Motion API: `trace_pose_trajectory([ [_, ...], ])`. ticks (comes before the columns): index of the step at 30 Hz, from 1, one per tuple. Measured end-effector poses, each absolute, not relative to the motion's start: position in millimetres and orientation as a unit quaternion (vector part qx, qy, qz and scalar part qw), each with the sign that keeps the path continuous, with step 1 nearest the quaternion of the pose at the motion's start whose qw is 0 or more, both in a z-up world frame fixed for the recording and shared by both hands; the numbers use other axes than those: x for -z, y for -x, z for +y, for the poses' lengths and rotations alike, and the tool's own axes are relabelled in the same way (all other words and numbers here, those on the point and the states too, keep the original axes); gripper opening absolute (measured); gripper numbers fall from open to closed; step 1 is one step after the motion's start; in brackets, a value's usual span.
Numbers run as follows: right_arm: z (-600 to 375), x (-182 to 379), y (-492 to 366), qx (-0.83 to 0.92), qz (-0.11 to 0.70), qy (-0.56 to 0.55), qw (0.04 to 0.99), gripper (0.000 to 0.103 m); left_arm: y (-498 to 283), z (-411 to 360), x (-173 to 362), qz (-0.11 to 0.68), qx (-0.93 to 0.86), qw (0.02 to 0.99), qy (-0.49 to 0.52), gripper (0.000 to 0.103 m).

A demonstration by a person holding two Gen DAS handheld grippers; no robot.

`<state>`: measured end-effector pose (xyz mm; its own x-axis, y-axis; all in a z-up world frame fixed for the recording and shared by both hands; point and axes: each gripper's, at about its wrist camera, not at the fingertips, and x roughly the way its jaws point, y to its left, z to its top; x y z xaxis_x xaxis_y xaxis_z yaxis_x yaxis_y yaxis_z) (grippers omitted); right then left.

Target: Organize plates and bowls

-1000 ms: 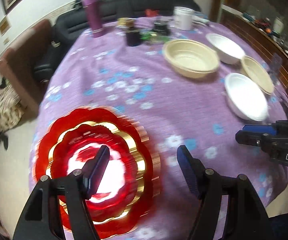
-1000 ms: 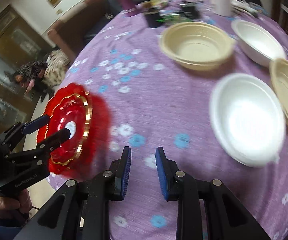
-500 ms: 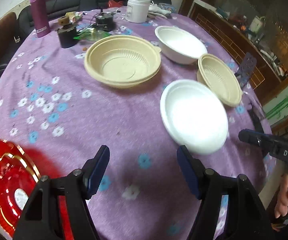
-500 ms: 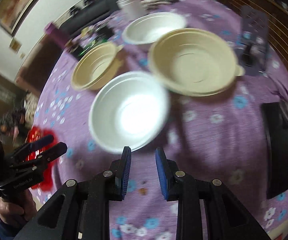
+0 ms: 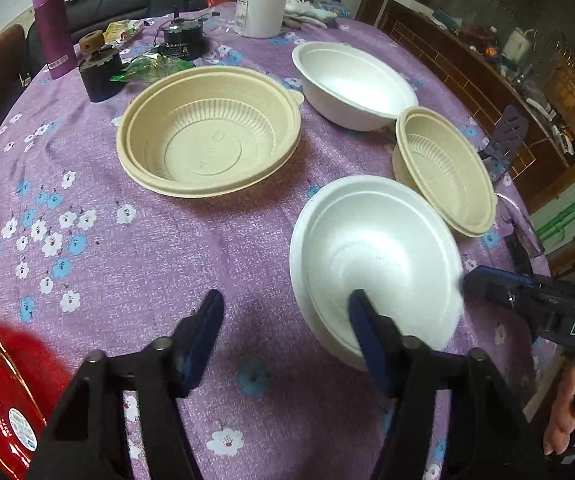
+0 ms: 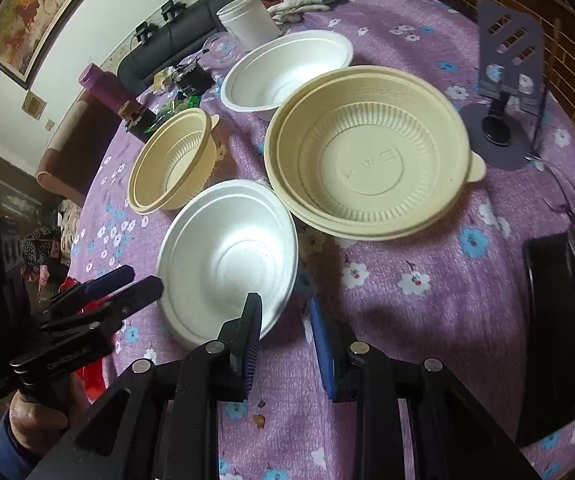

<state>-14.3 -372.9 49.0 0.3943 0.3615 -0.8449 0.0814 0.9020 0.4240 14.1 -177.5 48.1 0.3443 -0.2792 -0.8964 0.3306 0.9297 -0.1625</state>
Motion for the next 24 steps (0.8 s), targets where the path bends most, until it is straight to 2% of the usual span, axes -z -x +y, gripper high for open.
trace_pose_trajectory([
  [3, -369, -44, 7, -0.090, 0.551, -0.191, 0.807, 0.027, -15, -184, -42, 0.546, 0.190, 0.816, -0.033, 0.040],
  [6, -366, -39, 4, -0.090, 0.559, -0.185, 0.803, 0.019, -12, -190, -38, 0.547, 0.199, 0.812, -0.041, 0.030],
  [12, -357, -45, 7, -0.099, 0.555, -0.164, 0.809, 0.017, 3, -199, -43, 0.535, 0.205, 0.817, -0.071, 0.030],
  [24, -339, -49, 30, -0.118, 0.562, -0.157, 0.803, 0.017, 34, -172, -58, 0.533, 0.210, 0.817, -0.061, 0.031],
])
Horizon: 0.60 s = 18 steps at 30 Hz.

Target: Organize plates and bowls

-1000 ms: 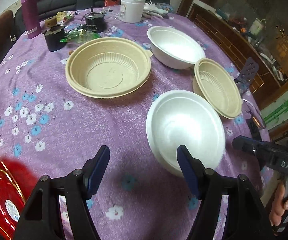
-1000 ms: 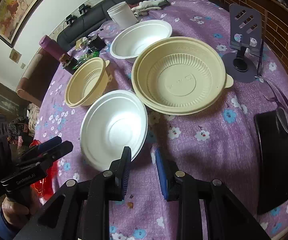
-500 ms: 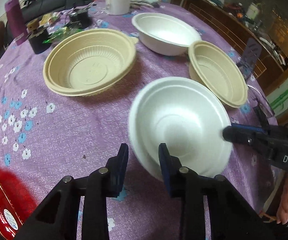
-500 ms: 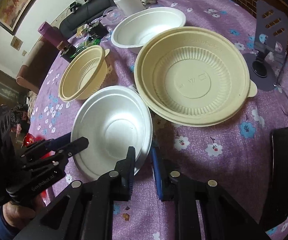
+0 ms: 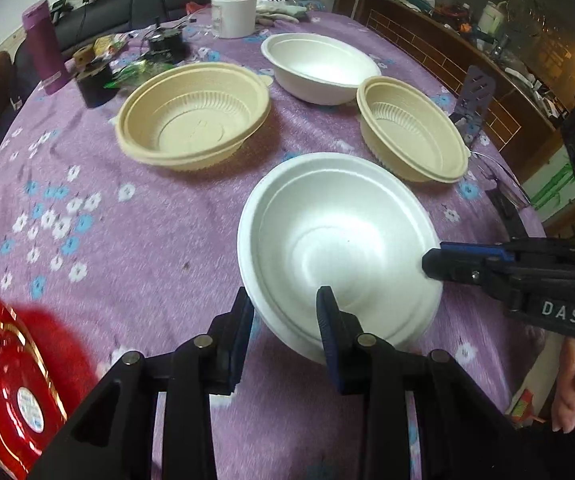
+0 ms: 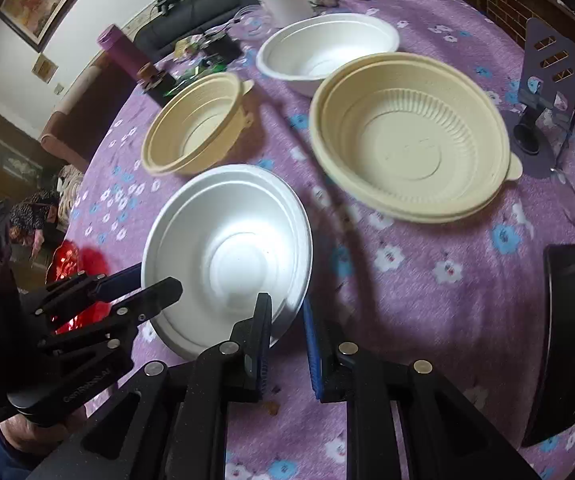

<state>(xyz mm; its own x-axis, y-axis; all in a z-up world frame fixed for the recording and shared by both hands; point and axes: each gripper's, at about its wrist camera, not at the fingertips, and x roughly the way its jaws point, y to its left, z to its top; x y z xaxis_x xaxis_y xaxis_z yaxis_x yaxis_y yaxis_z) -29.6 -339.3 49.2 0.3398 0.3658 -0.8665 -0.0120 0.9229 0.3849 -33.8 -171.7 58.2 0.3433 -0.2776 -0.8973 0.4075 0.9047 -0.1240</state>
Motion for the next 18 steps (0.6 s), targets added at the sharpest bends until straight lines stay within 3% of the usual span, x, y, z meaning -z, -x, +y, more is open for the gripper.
trace_pose_trajectory([
  [18, -301, -39, 40, -0.135, 0.578, -0.135, 0.793, 0.018, 42, -140, -41, 0.548, 0.175, 0.817, -0.052, 0.030],
])
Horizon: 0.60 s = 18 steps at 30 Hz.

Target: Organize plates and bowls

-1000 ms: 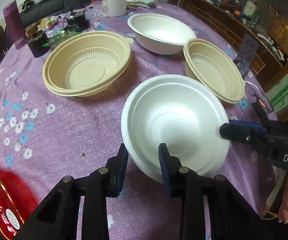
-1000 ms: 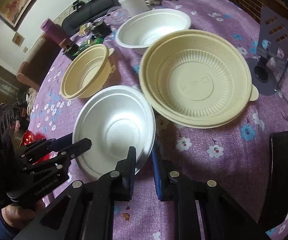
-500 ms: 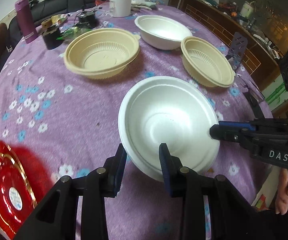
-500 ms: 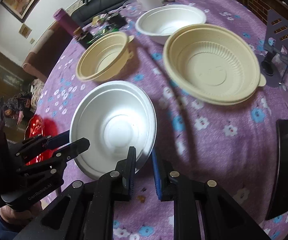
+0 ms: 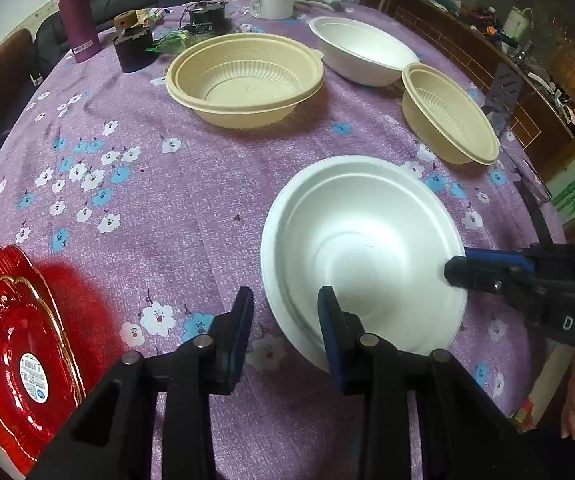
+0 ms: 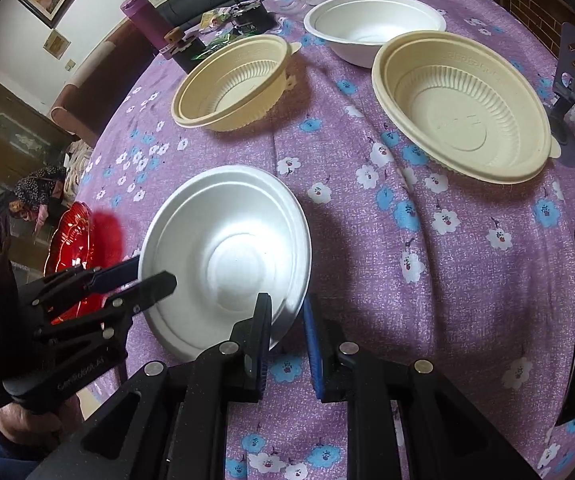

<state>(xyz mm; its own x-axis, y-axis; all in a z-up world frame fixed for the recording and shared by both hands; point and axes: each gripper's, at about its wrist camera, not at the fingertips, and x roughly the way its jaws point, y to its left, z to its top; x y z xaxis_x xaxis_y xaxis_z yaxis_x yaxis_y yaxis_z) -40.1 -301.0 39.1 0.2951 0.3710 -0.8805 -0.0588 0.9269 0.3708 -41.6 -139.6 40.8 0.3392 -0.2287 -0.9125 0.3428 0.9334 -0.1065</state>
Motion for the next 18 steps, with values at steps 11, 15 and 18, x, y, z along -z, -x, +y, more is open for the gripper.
trace_pose_trajectory([
  [11, -294, -51, 38, -0.146, 0.563, -0.118, 0.805, 0.018, 49, -139, -56, 0.524, 0.169, 0.833, -0.060, 0.029],
  [15, -289, -56, 37, -0.151, 0.558, -0.114, 0.808, 0.018, 50, -132, -60, 0.521, 0.162, 0.836, -0.055, 0.029],
  [18, -283, -58, 35, -0.157, 0.555, -0.113, 0.809, 0.018, 52, -125, -64, 0.519, 0.156, 0.839, -0.052, 0.029],
])
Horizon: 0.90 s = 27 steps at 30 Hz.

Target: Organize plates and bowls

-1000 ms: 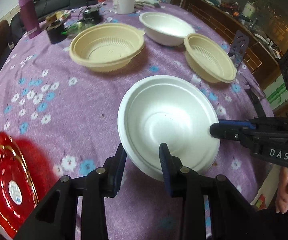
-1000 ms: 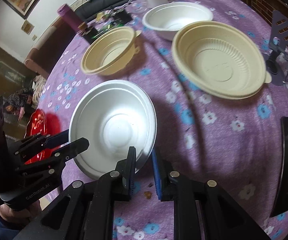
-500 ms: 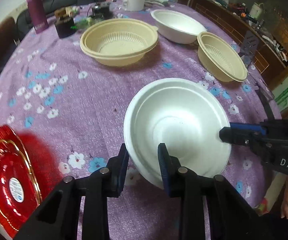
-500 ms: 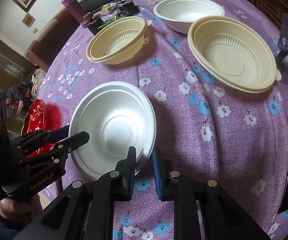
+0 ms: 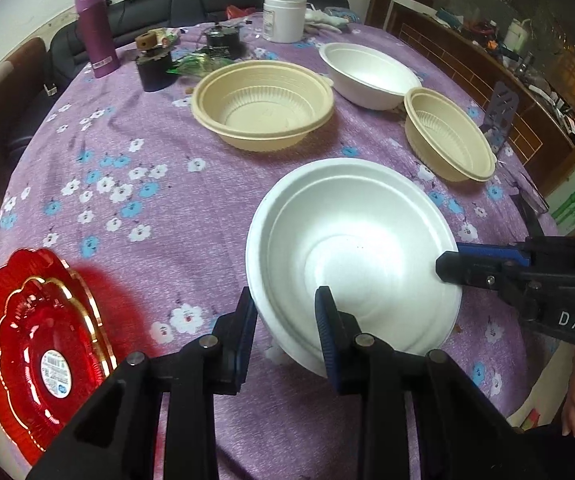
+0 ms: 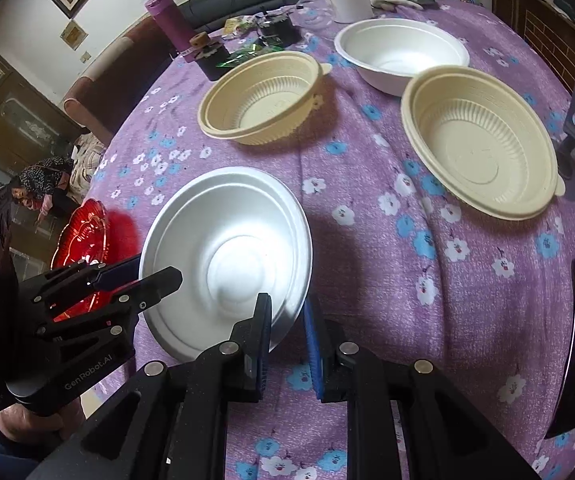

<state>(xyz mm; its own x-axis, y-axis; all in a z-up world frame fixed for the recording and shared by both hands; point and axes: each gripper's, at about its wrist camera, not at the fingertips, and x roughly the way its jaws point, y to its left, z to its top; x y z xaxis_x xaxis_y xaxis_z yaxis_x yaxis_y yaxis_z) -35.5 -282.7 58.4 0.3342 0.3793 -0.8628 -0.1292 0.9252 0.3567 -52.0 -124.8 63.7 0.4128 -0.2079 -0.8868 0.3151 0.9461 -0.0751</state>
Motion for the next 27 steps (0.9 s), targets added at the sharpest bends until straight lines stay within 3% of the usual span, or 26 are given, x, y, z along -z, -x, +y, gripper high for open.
trace_pose_trajectory([
  [27, -190, -78, 29, -0.228, 0.541, -0.088, 0.805, 0.018, 73, -32, -88, 0.499, 0.090, 0.862, -0.019, 0.029],
])
